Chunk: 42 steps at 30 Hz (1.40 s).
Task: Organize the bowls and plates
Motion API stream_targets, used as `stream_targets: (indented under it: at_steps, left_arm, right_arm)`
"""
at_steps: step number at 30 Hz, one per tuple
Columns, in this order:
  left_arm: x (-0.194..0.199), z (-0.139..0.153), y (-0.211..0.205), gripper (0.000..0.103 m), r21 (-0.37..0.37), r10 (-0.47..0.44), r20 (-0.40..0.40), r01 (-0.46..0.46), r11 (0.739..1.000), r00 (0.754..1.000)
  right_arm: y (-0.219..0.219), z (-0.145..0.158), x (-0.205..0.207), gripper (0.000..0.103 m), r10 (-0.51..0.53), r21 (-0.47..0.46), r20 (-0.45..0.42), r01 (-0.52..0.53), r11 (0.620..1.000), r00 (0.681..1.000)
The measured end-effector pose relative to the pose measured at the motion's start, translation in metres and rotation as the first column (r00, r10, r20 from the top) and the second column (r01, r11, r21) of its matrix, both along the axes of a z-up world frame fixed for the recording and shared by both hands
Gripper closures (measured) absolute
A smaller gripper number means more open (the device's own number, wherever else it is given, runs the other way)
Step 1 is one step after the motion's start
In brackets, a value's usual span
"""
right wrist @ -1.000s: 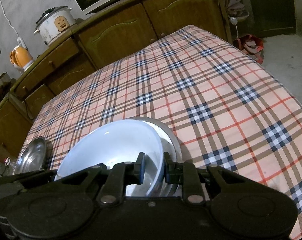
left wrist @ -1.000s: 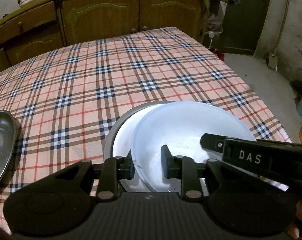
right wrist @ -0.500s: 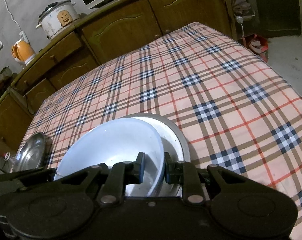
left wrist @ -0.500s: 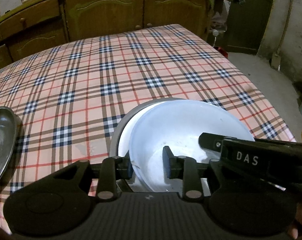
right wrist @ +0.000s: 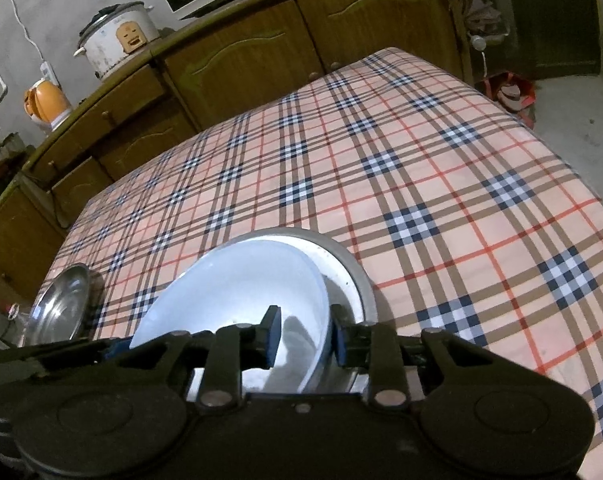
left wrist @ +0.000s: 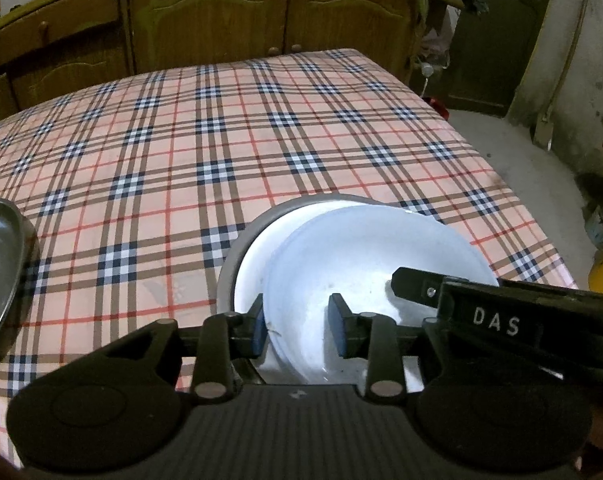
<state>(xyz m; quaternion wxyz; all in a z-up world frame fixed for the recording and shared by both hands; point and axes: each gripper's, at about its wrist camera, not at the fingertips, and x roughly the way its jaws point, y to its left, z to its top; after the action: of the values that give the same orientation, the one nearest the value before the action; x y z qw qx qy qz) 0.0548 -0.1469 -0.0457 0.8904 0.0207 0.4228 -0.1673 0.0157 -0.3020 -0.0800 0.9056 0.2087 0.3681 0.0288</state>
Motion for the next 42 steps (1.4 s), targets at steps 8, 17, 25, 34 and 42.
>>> stream_targets:
  at_steps: [8, 17, 25, 34, 42]
  left_arm:
    - [-0.008, 0.015, 0.006, 0.056, 0.002, 0.019, 0.064, -0.019, 1.0, 0.998]
    - [-0.017, 0.025, 0.016, 0.033, -0.004, 0.038, 0.074, -0.038, 0.999, 0.997]
    - [-0.018, 0.026, 0.034, 0.02, -0.009, 0.099, 0.075, -0.099, 0.995, 0.992]
    - [-0.018, 0.029, 0.041, 0.015, -0.033, 0.12, 0.082, -0.118, 0.992, 0.989]
    - [-0.017, 0.025, 0.043, 0.014, -0.037, 0.126, 0.071, -0.124, 0.992, 0.989]
  right_arm:
    - [-0.003, 0.011, -0.007, 0.056, -0.008, -0.007, 0.039, 0.008, 1.0, 0.999]
    - [-0.015, 0.029, -0.027, 0.021, -0.074, -0.033, 0.107, 0.078, 0.996, 0.991]
    - [-0.03, 0.022, -0.045, 0.021, -0.135, -0.061, 0.071, 0.139, 0.988, 0.988]
    - [-0.029, 0.025, -0.074, 0.021, -0.126, -0.069, 0.087, 0.133, 0.989, 0.988]
    - [-0.009, 0.007, -0.066, 0.022, -0.097, -0.146, 0.016, 0.098, 0.984, 0.995]
